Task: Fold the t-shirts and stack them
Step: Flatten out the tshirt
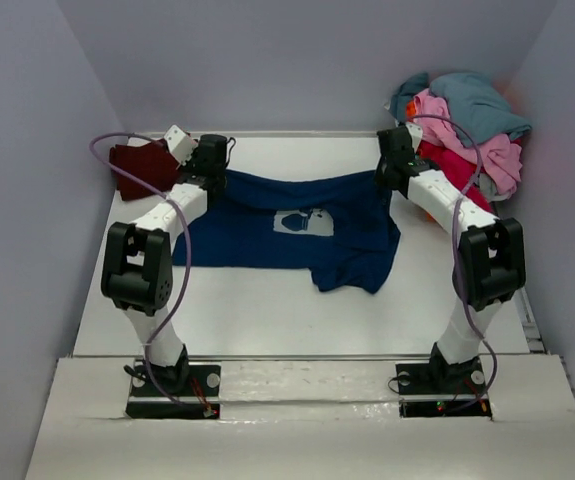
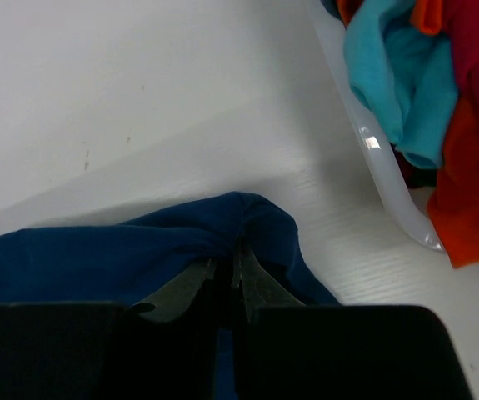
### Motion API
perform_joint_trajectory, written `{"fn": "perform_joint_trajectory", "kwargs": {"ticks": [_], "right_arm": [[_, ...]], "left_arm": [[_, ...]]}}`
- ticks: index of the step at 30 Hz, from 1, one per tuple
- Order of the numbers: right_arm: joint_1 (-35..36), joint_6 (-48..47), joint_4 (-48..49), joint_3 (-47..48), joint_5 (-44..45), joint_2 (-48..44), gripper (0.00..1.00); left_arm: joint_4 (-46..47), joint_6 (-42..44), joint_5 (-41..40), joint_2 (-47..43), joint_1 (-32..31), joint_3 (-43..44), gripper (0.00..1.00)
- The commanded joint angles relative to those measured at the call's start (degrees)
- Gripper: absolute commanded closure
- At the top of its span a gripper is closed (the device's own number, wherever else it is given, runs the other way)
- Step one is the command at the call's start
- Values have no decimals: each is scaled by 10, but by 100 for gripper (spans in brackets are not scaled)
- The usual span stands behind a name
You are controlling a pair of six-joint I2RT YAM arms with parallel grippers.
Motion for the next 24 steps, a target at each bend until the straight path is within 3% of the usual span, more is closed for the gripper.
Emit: {"fn": "perform_joint_trajectory", "kwargs": {"ticks": [1,5,7,8,11,12,14,15,18,24], "right_arm": [[-7,-22,-5,81,-10,40,93],[-12,-32,-30,138,-14,84,93],[-12,-33,-45,152,-20,99,90],[-12,-32,-45,152,-23,100,76],[-12,-35,-31,128,-33,76,43],[-12,-38,-24,115,-36,65,27],[-12,-38,-26,111,-35,56,18],[-12,-39,-28,107,-33,51,8],[-12,-44,-28,100,-28,33,1],[-6,-20,-28,7,-54,-64,3]], "left_arm": [[9,43,18,42,15,77,94],[-1,41,46,76,26,107,94],[2,47,54,81,26,106,78],[2,47,56,74,26,100,63],[34,57,53,49,26,59,33],[44,59,46,32,26,44,18],[48,64,43,21,26,38,12],[49,67,42,16,26,36,4],[50,74,39,3,26,35,3],[9,50,-12,-84,-14,-24,6]]}}
